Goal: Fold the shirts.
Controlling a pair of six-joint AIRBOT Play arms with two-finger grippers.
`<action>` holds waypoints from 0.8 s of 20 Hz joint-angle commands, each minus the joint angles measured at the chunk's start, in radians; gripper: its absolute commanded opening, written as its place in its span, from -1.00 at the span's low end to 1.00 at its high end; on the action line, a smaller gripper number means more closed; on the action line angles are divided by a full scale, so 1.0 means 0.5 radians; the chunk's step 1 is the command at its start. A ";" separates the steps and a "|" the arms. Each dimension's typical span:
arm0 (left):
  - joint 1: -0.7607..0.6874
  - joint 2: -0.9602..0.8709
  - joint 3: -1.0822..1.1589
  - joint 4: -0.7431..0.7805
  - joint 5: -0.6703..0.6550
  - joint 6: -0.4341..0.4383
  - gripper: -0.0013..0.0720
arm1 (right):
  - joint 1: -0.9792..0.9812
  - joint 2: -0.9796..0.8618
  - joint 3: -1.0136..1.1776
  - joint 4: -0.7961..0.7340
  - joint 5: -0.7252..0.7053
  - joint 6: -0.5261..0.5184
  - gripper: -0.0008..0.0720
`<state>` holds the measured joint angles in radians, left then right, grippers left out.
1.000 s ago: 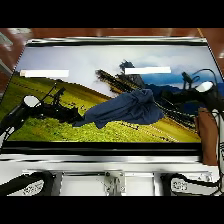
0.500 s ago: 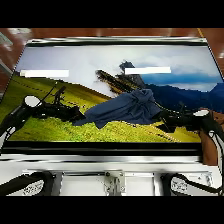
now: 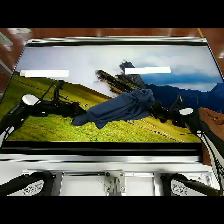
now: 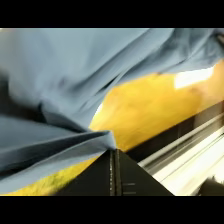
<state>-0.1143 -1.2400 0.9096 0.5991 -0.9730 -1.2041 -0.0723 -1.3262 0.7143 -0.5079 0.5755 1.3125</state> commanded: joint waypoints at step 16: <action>0.716 0.986 1.840 0.681 -0.443 -0.148 -0.88 | -0.714 1.191 1.847 -0.952 1.602 0.188 -0.81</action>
<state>0.2283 -0.8089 1.8027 0.7425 -1.0317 -1.2102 -0.4210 -0.7525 1.5936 -0.9272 1.1904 1.3521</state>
